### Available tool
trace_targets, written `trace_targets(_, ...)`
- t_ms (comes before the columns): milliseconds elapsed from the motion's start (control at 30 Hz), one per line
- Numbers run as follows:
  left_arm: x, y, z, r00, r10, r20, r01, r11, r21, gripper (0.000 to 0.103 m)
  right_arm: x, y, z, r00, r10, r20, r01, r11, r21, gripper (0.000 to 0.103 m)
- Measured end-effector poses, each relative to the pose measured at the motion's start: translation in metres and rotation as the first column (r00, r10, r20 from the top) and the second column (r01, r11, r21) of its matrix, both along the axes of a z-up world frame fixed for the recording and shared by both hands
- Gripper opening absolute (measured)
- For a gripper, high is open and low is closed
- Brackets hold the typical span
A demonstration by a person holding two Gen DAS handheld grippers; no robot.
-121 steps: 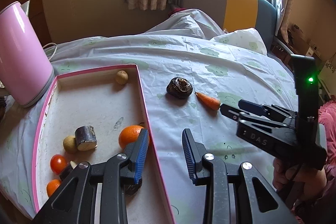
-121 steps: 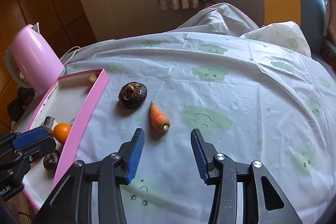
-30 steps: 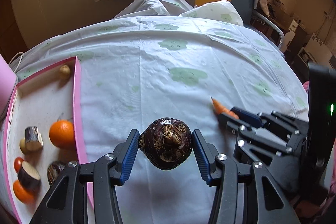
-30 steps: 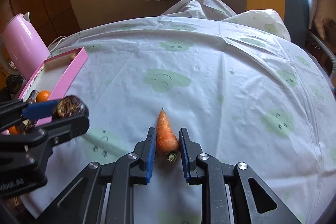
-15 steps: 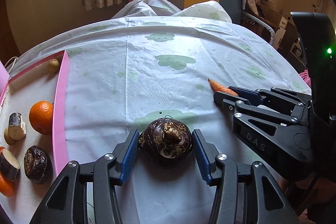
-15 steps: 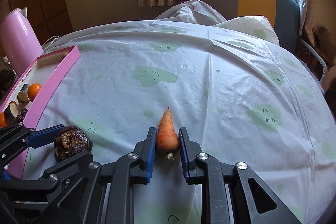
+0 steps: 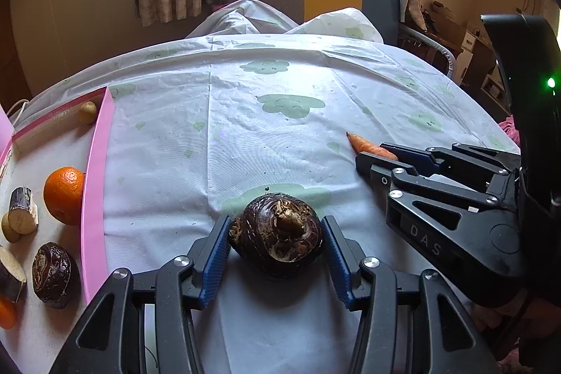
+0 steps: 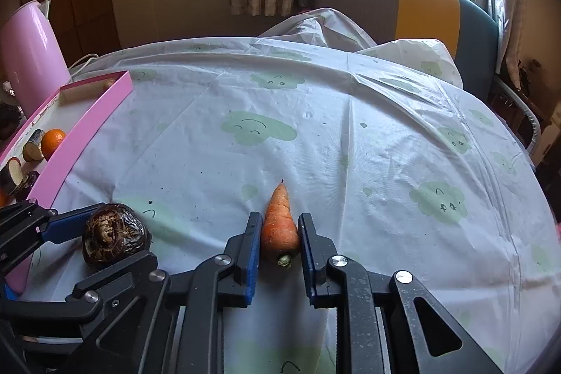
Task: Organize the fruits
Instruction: 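Carry the dark wrinkled fruit into the tray and open the left tool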
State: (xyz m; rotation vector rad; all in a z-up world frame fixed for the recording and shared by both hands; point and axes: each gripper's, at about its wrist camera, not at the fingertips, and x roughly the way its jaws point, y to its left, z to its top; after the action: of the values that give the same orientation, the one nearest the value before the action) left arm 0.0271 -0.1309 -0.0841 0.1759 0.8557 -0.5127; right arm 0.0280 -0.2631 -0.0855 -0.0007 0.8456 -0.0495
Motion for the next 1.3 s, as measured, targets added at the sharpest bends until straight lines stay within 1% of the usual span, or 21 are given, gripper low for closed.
trace_targets(133, 0.002, -0.002, 0.003, 1.0, 0.001, -0.017, -0.001, 1.0, 0.009, 0.052, -0.001, 0.0, 0.0, 1.0, 0.0, 0.002, 0.0, 1.0, 0.002, 0.021)
trace_targets(267, 0.001, 0.003, 0.011, 0.999, 0.0, -0.055, -0.001, 1.0, -0.018, 0.051, -0.001, 0.0, 0.0, 1.0, 0.001, 0.005, -0.001, 1.0, 0.003, 0.021)
trace_targets(500, -0.014, 0.009, 0.033, 0.999, -0.029, -0.041, 0.027, 0.998, -0.051, 0.051, -0.001, 0.001, -0.001, 1.0, 0.002, 0.009, -0.002, 1.0, -0.001, 0.021)
trace_targets(600, -0.019, 0.016, 0.046, 0.999, -0.035, -0.033, 0.032, 0.996, -0.084, 0.051, -0.001, 0.001, -0.001, 1.0, 0.002, 0.01, -0.002, 1.0, -0.001, 0.021)
trace_targets(733, -0.016, 0.036, 0.06, 0.999, 0.009, -0.034, -0.014, 0.991, -0.134, 0.052, -0.001, 0.001, -0.001, 1.0, 0.002, 0.011, -0.002, 1.0, -0.001, 0.021)
trace_targets(900, -0.003, 0.073, 0.073, 0.992, 0.116, -0.049, -0.123, 0.976, -0.181, 0.051, -0.001, 0.0, 0.0, 1.0, 0.004, 0.011, -0.004, 1.0, 0.0, 0.021)
trace_targets(1000, 0.007, 0.103, 0.078, 0.978, 0.202, -0.059, -0.209, 0.958, -0.197, 0.052, -0.001, 0.0, 0.0, 1.0, 0.004, 0.012, -0.004, 1.0, 0.001, 0.021)
trace_targets(1100, 0.019, 0.134, 0.074, 0.95, 0.306, -0.071, -0.314, 0.931, -0.185, 0.052, -0.002, 0.0, 0.0, 1.0, 0.004, 0.012, -0.004, 1.0, 0.0, 0.021)
trace_targets(1200, 0.034, 0.165, 0.061, 0.912, 0.387, -0.134, -0.407, 0.896, -0.179, 0.051, -0.001, 0.0, 0.0, 1.0, 0.004, 0.012, -0.004, 1.0, 0.001, 0.021)
trace_targets(1300, 0.044, 0.181, 0.047, 0.889, 0.412, -0.198, -0.446, 0.878, -0.175, 0.051, -0.002, 0.0, 0.0, 1.0, 0.005, 0.012, -0.005, 1.0, 0.001, 0.021)
